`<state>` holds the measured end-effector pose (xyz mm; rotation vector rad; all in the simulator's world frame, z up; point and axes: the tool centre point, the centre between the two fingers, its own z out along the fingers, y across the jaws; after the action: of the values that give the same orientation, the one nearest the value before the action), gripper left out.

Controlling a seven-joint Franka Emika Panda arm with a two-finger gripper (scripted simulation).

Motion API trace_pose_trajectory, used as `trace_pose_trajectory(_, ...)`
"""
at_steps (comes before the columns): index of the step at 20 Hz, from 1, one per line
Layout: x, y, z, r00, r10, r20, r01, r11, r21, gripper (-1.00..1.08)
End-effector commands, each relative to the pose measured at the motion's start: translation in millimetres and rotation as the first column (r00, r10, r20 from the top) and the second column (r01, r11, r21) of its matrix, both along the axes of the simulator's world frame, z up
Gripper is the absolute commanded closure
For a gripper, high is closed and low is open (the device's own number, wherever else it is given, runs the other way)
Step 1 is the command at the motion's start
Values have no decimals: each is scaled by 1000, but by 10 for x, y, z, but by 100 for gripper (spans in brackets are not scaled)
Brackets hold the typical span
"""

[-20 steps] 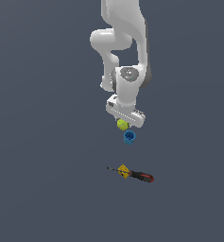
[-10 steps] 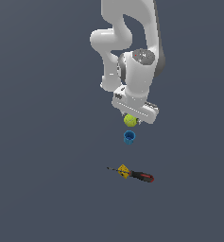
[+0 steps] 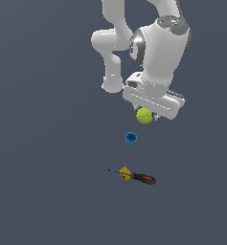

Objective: Pick up a designated object from a clutter of objects.

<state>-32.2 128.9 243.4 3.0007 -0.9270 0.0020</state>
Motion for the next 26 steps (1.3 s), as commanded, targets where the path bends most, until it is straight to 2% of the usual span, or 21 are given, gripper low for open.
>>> trace_pose_trajectory(1,97,90,223,1000,0,1,0,1000,0,108)
trace_pose_trajectory(13,504,445,1065,1000,-1,0,1,1000,0,108)
trace_pose_trajectory(26,857,733,1742,1000,-1,0,1,1000,1,108)
